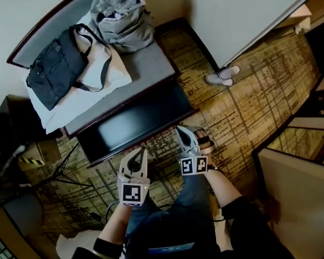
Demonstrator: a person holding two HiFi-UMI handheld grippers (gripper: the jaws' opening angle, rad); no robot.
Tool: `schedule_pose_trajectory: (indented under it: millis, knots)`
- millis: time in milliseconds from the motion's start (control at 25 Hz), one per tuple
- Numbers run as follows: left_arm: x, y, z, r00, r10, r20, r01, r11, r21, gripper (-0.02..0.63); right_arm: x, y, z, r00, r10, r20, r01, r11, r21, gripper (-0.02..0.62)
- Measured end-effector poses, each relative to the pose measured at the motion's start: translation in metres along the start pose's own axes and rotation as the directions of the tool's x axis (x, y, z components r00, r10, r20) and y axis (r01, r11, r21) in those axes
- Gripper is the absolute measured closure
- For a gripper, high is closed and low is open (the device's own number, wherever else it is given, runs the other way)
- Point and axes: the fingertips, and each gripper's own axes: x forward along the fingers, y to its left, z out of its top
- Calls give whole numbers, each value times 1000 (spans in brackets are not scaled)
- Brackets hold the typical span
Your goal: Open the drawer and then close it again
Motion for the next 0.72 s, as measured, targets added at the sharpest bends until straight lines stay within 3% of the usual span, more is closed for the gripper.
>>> schedule_pose_trajectory:
  millis: [160,280,480,720]
  knots:
    - [-47,40,34,994,114,-2,-114,992,-57,604,-12,-35,72,998,33,49,-39,990,137,595]
    - [-75,66,52,984,176,23,-175,984,-31,604,-18,-54,117,993,68,92,-87,972,218,595]
    - [-130,102,68,956,292,37,-287,953,-94,606,-36,-71,179,982,122,145,-166,922,350,595]
    - [-195,136,57,903,429,29,-421,896,-139,606,-52,-61,231,953,211,216,-279,888,365,595]
